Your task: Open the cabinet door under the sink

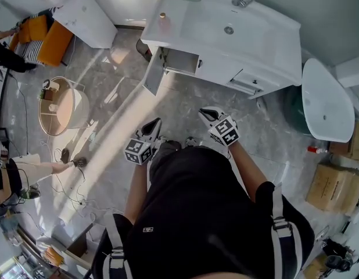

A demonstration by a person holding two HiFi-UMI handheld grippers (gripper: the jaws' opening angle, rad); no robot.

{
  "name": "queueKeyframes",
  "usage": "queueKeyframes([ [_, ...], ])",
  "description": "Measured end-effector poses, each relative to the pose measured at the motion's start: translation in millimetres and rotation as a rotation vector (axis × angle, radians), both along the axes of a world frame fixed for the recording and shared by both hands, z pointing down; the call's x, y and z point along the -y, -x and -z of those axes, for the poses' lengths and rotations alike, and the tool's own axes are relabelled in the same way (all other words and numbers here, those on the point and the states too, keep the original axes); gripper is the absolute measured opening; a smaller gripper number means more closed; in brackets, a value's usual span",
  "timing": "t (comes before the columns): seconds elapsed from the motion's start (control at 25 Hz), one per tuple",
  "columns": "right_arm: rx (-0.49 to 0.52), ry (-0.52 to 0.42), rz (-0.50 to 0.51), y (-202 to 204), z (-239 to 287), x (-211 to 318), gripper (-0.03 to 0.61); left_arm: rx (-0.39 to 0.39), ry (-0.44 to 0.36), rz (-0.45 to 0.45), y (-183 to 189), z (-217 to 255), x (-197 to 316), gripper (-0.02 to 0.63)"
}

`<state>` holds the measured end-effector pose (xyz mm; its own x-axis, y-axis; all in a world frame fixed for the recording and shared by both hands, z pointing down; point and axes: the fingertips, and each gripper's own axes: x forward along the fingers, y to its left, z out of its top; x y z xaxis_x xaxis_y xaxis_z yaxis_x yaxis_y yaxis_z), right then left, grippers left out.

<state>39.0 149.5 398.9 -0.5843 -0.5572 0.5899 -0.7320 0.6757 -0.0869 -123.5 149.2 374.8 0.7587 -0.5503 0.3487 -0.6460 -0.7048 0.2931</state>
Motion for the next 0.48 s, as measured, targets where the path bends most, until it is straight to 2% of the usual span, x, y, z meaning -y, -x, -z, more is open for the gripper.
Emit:
queueKeyframes([
  [0.48,-0.005,-0.001,-0.031,-23,-2,1,0.078,0.022,-0.019,-0.034,-16,9,8,0.015],
])
